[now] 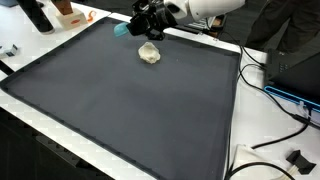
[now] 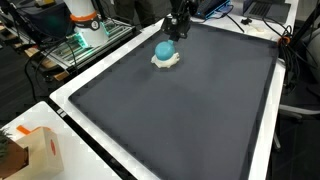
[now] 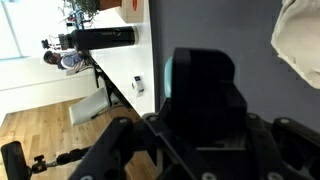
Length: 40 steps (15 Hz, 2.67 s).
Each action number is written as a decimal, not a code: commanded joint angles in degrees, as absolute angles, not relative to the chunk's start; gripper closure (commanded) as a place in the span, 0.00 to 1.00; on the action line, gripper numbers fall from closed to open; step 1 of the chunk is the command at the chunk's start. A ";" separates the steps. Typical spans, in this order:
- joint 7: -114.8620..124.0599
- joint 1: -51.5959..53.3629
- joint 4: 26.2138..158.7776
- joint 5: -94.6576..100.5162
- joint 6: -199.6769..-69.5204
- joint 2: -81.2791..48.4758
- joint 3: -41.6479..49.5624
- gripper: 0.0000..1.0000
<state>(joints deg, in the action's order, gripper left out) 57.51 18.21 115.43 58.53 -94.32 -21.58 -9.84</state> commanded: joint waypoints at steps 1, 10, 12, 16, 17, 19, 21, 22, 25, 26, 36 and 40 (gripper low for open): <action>57.46 18.75 115.64 60.86 -93.46 -21.29 -10.58 0.75; 55.68 18.23 118.23 60.01 -95.78 -16.26 -12.37 0.75; 54.87 17.88 119.26 59.55 -97.10 -14.17 -12.80 0.75; 51.47 16.75 121.04 57.84 -102.63 -9.63 -13.32 0.75; 50.27 16.40 121.42 56.97 -104.46 -8.44 -13.30 0.75; 47.55 15.68 122.20 54.95 -108.21 -6.22 -13.11 0.75; 44.55 14.88 122.80 51.82 -111.77 -4.25 -12.78 0.75; 42.87 14.42 123.15 49.89 -113.40 -3.25 -12.56 0.75; 37.95 13.14 124.19 43.96 -117.21 -0.73 -11.87 0.75; 36.26 12.70 124.51 41.84 -118.26 0.08 -11.59 0.75; 22.77 9.51 127.02 25.26 -121.70 5.12 -9.45 0.75; 18.24 8.49 127.73 20.05 -121.75 6.21 -8.69 0.75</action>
